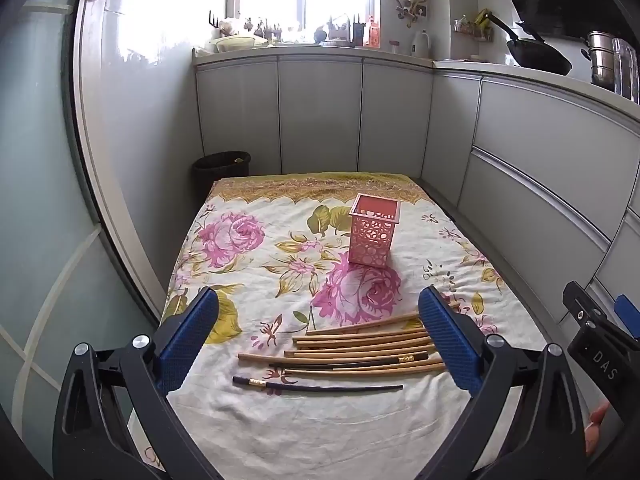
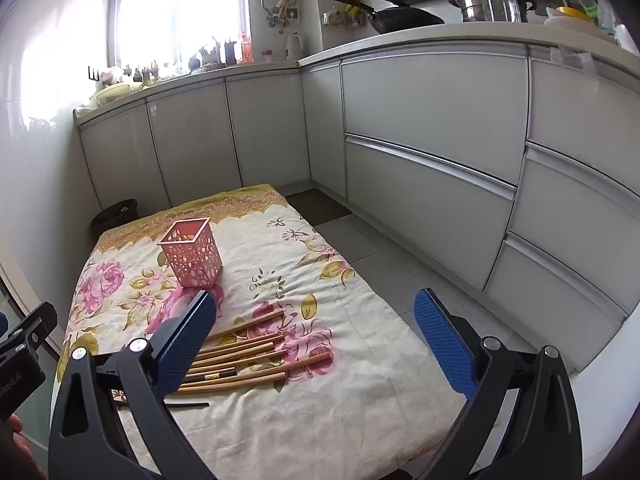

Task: Organize utensils
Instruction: 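Move both tools toward the pile of bamboo chopsticks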

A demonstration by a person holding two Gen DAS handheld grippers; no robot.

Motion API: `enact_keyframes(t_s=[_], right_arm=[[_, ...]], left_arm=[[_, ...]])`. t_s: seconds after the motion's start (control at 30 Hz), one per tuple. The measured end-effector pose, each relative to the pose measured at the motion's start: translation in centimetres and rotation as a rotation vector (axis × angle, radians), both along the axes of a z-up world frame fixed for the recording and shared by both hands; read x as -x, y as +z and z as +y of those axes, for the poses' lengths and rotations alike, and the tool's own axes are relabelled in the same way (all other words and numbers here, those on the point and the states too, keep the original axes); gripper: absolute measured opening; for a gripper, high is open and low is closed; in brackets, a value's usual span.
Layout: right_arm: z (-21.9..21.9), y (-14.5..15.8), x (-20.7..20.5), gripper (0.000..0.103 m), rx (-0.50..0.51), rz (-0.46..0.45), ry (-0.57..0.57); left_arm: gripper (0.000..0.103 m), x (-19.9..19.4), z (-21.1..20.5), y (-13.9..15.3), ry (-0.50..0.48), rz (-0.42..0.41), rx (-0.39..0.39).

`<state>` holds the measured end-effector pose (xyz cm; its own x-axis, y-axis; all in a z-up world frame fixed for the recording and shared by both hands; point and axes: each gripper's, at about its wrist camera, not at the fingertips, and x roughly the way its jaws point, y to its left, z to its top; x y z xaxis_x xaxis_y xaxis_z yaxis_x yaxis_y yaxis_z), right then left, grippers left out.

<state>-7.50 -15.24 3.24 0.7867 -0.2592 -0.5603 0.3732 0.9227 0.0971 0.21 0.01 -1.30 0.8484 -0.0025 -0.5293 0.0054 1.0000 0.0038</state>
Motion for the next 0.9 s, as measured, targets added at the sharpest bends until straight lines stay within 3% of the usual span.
enact_keyframes(t_s=[0.9], right_arm=[[-0.8,-0.3,-0.2,0.096,-0.014,0.003,-0.022]], left_arm=[[0.096,-1.1,1.2,-0.7,0.023,0.034,0.004]])
